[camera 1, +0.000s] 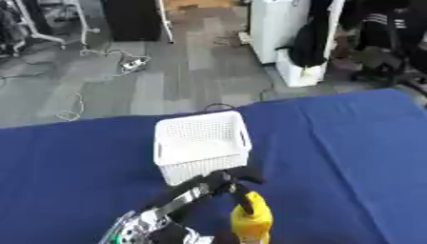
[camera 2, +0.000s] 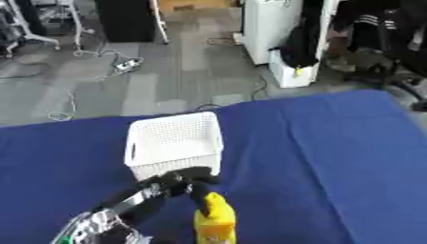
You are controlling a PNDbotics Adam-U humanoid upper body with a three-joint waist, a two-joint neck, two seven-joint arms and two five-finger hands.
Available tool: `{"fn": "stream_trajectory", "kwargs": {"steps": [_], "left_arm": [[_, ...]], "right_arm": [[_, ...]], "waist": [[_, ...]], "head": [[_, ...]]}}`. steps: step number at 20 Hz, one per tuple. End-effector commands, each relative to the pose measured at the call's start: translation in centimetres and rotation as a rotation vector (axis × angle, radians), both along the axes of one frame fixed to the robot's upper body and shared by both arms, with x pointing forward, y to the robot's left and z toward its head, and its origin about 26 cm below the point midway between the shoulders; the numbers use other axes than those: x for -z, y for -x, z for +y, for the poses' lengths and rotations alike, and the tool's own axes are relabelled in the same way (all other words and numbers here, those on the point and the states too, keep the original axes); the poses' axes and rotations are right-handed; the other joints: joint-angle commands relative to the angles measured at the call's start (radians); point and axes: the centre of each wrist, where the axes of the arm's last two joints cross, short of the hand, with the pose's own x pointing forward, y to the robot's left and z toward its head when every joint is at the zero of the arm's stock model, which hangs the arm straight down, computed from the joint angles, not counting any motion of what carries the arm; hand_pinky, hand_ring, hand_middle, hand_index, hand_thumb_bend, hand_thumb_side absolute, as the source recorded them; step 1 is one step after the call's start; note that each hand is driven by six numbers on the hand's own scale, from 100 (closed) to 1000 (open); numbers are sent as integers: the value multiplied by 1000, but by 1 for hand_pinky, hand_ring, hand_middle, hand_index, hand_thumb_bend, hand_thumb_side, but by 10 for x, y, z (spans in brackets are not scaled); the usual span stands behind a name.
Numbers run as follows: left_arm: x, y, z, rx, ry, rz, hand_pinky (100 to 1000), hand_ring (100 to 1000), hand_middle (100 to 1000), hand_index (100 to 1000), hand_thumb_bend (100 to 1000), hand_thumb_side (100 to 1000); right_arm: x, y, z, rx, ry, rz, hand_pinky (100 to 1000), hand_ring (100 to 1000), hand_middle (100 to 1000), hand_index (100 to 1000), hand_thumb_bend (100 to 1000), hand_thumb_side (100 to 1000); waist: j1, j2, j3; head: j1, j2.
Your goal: Pick up objects on the table and place them in the box.
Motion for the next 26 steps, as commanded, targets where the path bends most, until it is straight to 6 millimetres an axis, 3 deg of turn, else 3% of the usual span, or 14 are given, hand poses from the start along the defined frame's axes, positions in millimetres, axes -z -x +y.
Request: {"fn": "stream_trajectory", "kwargs": {"steps": [1,8,11,18,26], "left_arm": [[-20,4,-4,22,65,-53,863,651,849,917,457,659],[-50,15,-9,40,163,-99,869,665,853,922,501,610],[-36,10,-8,-8,142,-54,870,674,863,943,465,616],[-4,-6,-7,-82,51,-40,873,686,868,951,471,677],[7,-10,-9,-83,27,-51,875,688,867,952,469,685]], "right_arm": [[-9,1,-1,-3,31,-18,582,573,641,733,100,868],[-10,1,-2,-2,30,-17,581,572,640,733,100,865],[-10,1,-2,-3,29,-20,581,572,640,733,100,864],[-11,1,-1,-9,29,-23,580,571,640,733,100,863],[-11,0,-1,-15,31,-25,581,571,639,732,100,863]], "waist": [[-8,-10,2],[-7,-13,3],[-8,-12,2],[-7,-10,-4],[-6,-10,-6]], "head": [[-9,-11],[-10,-13],[-12,-16],[-12,-18],[-12,-20]]}}
